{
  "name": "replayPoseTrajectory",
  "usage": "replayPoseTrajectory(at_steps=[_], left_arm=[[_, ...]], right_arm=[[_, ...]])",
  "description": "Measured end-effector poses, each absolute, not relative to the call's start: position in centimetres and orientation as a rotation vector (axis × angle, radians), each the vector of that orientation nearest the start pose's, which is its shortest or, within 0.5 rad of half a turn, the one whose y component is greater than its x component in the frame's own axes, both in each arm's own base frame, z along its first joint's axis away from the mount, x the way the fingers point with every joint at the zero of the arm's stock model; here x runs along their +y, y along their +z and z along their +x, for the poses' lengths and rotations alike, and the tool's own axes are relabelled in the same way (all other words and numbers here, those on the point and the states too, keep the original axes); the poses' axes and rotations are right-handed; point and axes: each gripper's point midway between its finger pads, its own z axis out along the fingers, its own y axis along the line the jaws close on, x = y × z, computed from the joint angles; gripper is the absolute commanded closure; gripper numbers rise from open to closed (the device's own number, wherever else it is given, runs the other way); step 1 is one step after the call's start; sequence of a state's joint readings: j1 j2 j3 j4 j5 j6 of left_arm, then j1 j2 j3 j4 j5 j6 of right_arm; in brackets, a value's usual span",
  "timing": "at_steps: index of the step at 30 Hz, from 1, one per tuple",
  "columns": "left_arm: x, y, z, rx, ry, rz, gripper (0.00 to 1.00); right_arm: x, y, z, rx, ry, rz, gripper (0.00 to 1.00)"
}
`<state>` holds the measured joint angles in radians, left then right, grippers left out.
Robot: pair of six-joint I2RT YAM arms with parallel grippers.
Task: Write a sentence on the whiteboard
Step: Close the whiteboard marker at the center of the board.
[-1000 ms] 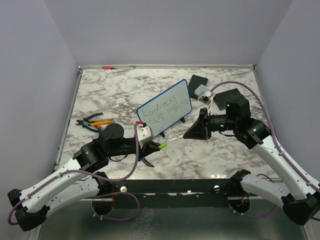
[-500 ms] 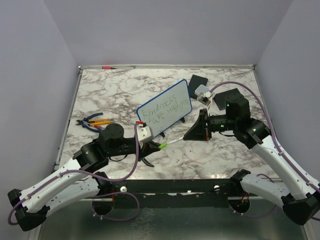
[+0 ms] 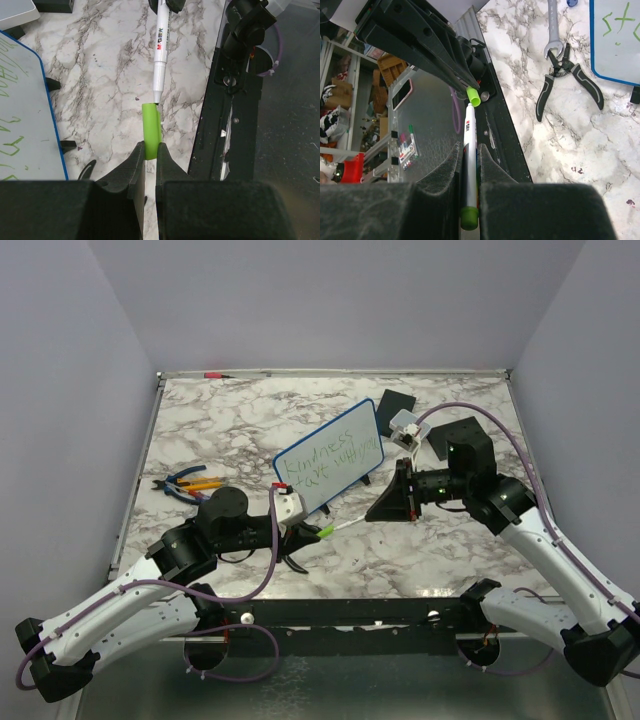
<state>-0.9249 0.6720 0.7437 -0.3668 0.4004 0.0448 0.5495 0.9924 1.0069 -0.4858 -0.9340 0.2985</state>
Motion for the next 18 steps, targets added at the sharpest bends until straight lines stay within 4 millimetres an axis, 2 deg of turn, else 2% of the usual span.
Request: replayPoseTrajectory(at_steps=[10,18], left_arm=[[-25.32,24.57,10.68,1.582,-0.969,1.166,1.0],[-25.12,23.96,10.21,1.607,-0.981,1.188,1.0]], right_arm=[[26.06,28.7,13.61,1.939,1.493,-0.914,0.99],[26.43,27.92,13.71,1.958,1.527,-0.942,0.99]])
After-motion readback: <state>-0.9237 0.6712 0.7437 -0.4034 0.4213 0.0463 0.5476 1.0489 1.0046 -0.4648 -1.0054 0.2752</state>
